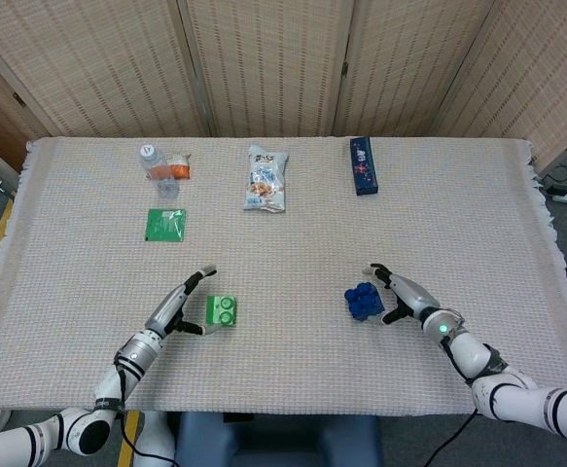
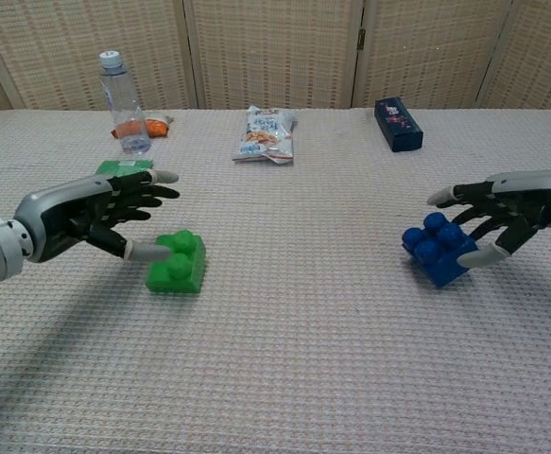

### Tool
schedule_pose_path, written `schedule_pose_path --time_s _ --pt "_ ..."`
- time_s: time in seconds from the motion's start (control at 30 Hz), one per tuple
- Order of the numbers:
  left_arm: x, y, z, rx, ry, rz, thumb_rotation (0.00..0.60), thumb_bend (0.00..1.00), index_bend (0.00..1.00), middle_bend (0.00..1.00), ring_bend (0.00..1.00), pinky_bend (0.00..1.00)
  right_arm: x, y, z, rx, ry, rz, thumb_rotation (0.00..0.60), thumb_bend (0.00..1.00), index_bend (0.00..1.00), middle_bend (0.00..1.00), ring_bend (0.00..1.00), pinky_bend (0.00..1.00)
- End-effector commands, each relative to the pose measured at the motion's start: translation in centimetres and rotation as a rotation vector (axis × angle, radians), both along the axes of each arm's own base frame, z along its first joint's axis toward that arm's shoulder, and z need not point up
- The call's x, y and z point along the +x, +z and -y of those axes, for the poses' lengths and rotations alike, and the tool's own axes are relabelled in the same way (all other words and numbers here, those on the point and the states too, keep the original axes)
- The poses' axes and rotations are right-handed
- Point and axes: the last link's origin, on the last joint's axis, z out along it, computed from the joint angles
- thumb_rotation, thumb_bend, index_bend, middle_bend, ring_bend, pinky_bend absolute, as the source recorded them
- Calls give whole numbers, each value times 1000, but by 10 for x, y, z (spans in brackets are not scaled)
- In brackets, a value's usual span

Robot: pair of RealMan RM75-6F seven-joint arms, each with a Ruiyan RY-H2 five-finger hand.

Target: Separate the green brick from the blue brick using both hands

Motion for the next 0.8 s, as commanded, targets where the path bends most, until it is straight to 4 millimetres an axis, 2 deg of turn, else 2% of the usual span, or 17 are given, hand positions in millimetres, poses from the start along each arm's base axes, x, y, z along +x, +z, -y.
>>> schedule_pose_path --time_s 0.03,0.3,0.5,0.63,0.8 --pt "1 1 -1 -2 -2 6 600 240 11 61 0 0 2 4 1 -7 10 -7 600 313 0 0 32 92" --pt "6 12 -1 4 -31 3 600 240 9 49 0 0 16 34 -1 -23 63 -20 600 314 0 0 9 40" --pt "4 41 7 -1 -167 -157 600 241 25 48 0 0 27 70 -15 -131 224 -70 600 314 0 0 0 0" --pt "-13 73 15 85 -270 -320 600 242 65 56 0 0 13 90 -44 -223 347 -196 600 313 0 0 0 0" --pt "-48 108 35 196 -302 -469 600 242 71 60 0 0 -15 96 -77 -412 392 -431 600 313 0 0 0 0"
